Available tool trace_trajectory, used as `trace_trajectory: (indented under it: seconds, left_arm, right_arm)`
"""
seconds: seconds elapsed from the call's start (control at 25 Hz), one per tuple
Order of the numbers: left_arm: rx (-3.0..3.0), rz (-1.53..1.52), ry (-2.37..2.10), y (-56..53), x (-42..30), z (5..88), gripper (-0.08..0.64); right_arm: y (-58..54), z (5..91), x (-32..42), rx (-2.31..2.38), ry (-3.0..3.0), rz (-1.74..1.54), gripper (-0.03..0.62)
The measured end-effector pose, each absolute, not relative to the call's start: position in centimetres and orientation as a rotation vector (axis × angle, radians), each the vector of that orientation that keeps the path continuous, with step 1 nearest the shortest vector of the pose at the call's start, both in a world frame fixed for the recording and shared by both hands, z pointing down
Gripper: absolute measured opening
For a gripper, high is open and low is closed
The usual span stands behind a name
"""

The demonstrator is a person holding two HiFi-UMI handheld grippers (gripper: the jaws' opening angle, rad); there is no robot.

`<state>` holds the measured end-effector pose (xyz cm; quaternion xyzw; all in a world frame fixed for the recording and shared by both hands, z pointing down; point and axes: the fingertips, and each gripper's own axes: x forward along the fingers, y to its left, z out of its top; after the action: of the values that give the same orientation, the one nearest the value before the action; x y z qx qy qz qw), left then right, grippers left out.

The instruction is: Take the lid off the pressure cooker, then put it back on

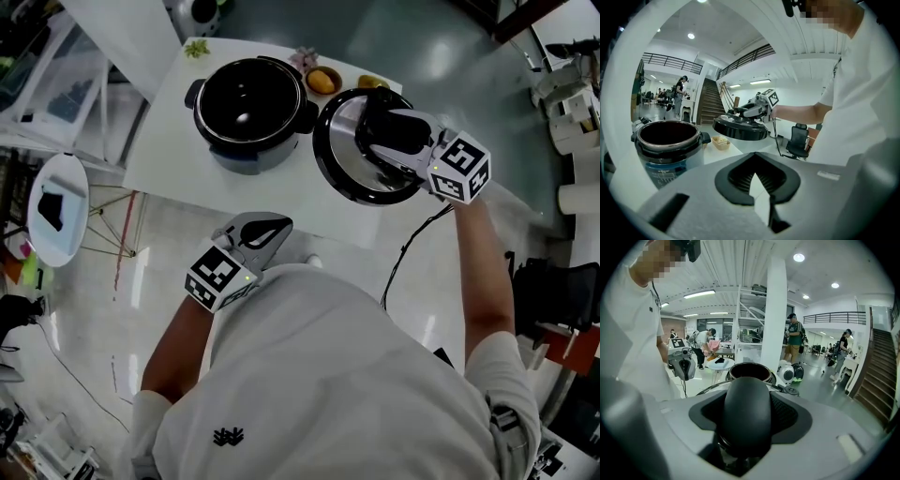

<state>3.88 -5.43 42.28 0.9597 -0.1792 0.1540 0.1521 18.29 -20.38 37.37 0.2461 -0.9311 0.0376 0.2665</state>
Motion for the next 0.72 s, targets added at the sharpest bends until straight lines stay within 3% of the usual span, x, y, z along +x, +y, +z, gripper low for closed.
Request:
trace_trajectory:
  seconds: [0.72]
  left_arm:
    - [2.705,0.507,-0.633,-3.3,5.3,42.5,0.008]
  right_arm:
    - [-18.1,46.4,19.1,0.610,-2.475,0.144,0.291]
